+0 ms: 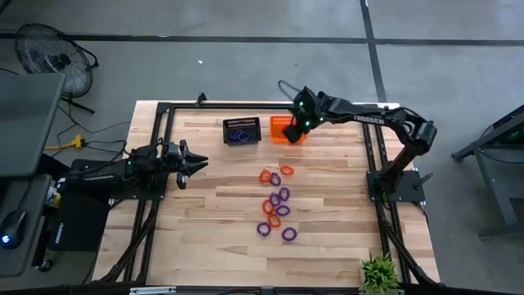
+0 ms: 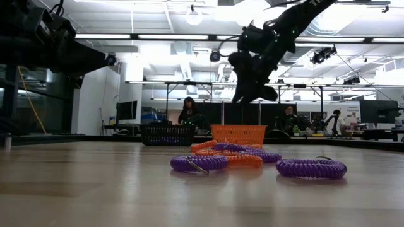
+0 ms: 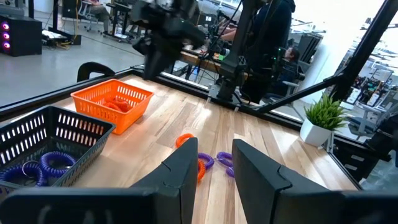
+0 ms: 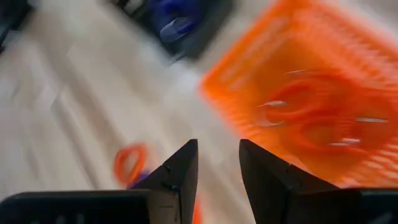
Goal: Sort spring keychains
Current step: Put the orange spring keychain into the orange bin
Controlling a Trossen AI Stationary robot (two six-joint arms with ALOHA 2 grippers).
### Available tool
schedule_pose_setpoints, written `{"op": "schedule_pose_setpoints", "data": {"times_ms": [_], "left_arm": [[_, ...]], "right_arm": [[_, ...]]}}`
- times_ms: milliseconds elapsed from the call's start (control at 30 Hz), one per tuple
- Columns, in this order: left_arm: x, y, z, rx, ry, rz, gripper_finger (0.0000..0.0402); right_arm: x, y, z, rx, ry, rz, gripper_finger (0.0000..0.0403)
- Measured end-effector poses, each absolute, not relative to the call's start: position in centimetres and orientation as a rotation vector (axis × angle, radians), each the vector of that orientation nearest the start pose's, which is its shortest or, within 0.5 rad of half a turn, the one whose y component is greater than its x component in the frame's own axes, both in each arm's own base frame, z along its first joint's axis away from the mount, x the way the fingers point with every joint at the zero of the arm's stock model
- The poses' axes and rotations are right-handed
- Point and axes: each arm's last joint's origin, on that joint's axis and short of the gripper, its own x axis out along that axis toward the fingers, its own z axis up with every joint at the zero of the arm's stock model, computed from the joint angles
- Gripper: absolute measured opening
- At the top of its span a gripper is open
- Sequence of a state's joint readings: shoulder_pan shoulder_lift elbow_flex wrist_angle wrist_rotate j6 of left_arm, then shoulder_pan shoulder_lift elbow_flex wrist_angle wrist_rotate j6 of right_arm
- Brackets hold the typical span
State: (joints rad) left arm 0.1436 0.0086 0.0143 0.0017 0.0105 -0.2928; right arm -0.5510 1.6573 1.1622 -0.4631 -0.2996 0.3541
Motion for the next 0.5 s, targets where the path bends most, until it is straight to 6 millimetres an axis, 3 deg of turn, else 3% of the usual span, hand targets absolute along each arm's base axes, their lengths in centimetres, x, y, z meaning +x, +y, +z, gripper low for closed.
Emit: {"op": "schedule_pose_setpoints", "data": {"times_ms": [200, 500], "left_arm": [[9.6, 1.4, 16.8, -0.292, -0.027, 0.131, 0.0099], [9.6, 1.4, 16.8, -0.292, -0.027, 0.131, 0.0099]], "right_arm": [[31.3, -12.7, 22.2, 0.433, 0.944, -0.169, 0.0113], [33.0, -6.9, 22.1, 0.044, 1.014, -0.041, 0.0113]]}}
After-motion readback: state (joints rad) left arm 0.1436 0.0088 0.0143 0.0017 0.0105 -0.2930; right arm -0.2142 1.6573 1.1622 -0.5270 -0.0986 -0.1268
